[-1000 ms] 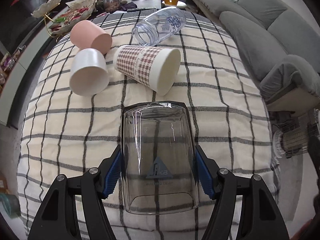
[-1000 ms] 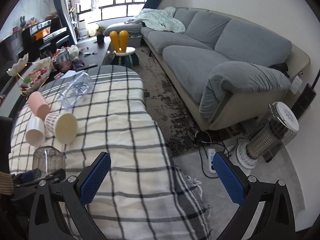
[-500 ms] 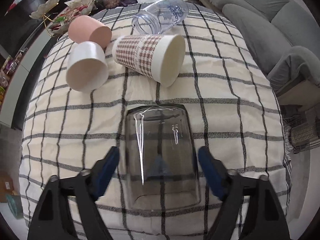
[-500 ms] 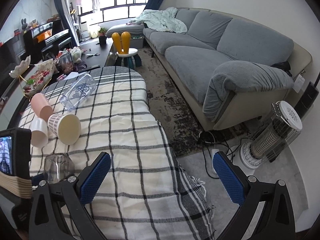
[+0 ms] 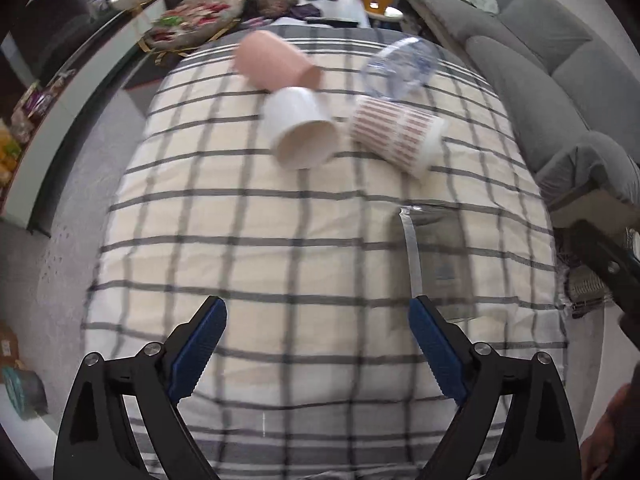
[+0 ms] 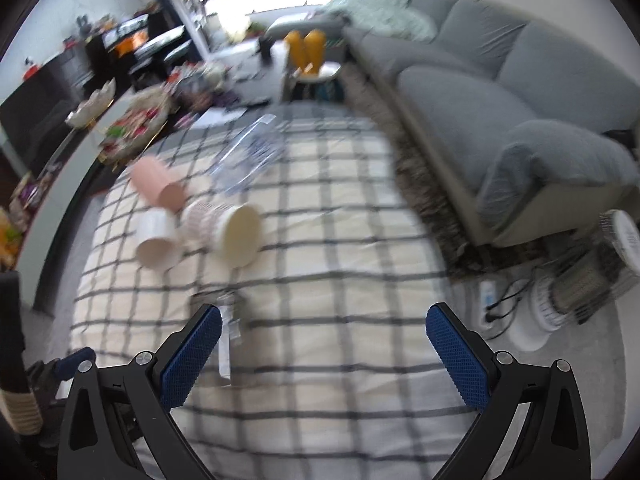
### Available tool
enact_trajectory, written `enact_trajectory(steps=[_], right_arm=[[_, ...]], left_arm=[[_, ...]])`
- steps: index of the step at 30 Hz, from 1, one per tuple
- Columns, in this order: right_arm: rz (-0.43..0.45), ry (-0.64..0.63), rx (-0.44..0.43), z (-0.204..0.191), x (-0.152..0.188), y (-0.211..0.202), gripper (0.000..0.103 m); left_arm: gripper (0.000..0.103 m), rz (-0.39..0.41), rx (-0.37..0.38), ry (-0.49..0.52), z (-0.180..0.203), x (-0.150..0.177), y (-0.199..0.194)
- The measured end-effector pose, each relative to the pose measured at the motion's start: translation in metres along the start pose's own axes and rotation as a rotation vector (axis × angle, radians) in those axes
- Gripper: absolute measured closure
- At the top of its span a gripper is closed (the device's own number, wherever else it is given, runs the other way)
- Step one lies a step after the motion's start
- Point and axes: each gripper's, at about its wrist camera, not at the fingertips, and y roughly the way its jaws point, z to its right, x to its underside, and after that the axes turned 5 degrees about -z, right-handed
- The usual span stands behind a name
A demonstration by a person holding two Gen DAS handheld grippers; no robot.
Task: Flip cup upside down
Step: 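Close the right tool on the glass cup while the left tool opens and releases it, then rotate the glass cup with the right tool so its rim faces down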
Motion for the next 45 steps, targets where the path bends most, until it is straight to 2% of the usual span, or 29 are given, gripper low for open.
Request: enact_trajectory(steps=[3, 7, 14, 17, 25, 28, 33, 38, 40, 43, 45], right_arm=[[-0.171, -0.044, -0.035, -0.027, -0.017, 0.029, 0.000], [-0.381, -0.130, -0.021, -0.063, -0.034, 0.066, 0.001], [-0.743, -0.227, 0.090, -0.100, -0.043, 0.136, 0.001], [-0.831, -0.223, 0.140, -0.101, -0.041, 0.157, 0.001], [-0.972, -0.176, 0.139, -0.104, -0.034, 0.193, 0.003], [-0.996, -0.165, 0.130, -0.104, -0.030, 0.200, 0.012], [-0.995, -0.155, 0.092, -0.107, -0.031, 0.204, 0.036], [-0.920, -0.141, 0.087, -0.108, -0.035, 0.188, 0.036], [-0.866, -0.134, 0.068, -0.107, -0.038, 0.172, 0.036], [-0.721, -0.134, 0.001, -0.112, -0.039, 0.143, 0.036], [-0.571, -0.124, -0.052, -0.115, -0.039, 0.118, 0.036]], left_arm=[[0.010, 0.011, -0.045, -0.069, -0.029, -0.004, -0.008], [0.007, 0.056, -0.086, -0.148, -0.057, -0.015, -0.021], [0.006, 0.080, -0.038, -0.229, -0.085, -0.044, -0.021], [0.006, 0.080, -0.013, -0.251, -0.090, -0.058, -0.014], [0.006, 0.057, 0.003, -0.237, -0.094, -0.083, 0.010], [0.006, 0.050, 0.004, -0.223, -0.094, -0.087, 0.018], [0.006, 0.037, 0.008, -0.208, -0.093, -0.089, 0.024], [0.006, 0.050, -0.009, -0.205, -0.092, -0.085, 0.021], [0.006, 0.076, -0.021, -0.204, -0.093, -0.081, 0.014], [0.006, 0.124, -0.025, -0.209, -0.097, -0.071, 0.003], [0.006, 0.170, 0.001, -0.224, -0.101, -0.064, -0.003]])
